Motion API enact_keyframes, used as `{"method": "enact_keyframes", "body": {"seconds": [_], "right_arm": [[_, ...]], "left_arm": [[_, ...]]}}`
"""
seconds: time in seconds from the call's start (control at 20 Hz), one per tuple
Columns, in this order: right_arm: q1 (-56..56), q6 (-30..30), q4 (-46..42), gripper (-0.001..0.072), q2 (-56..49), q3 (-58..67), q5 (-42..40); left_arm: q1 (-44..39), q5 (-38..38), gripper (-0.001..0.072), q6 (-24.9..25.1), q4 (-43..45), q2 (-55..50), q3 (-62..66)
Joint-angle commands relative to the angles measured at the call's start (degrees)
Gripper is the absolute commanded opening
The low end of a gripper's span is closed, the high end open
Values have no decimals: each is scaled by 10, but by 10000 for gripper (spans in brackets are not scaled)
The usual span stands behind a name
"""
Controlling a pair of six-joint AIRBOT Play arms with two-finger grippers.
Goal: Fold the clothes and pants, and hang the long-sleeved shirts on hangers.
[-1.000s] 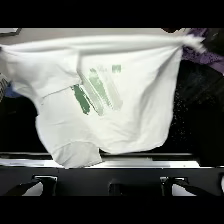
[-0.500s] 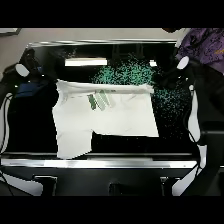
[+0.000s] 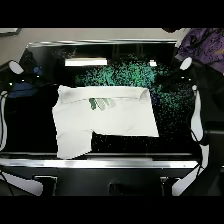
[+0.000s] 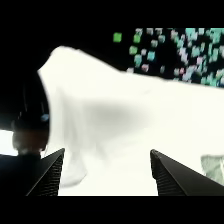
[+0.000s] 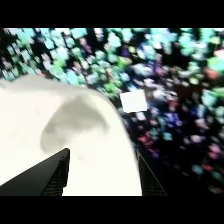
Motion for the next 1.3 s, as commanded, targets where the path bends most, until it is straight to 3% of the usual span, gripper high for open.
{"method": "enact_keyframes", "body": {"seconds": [0.0,0.3,0.6,1.25], "right_arm": [[-73,-102,10,473,39,-10,112],[-199,-211,209,466,131,-253,129],[-170,-283,213,467,158,-487,87],[-154,-301,144,465,159,-537,44]], "left_arm": [[48,-139,622,71,-1,43,13],[144,-139,621,69,-42,169,-147],[198,-97,621,70,-66,258,-341],[198,-86,621,70,-66,258,-350]]}}
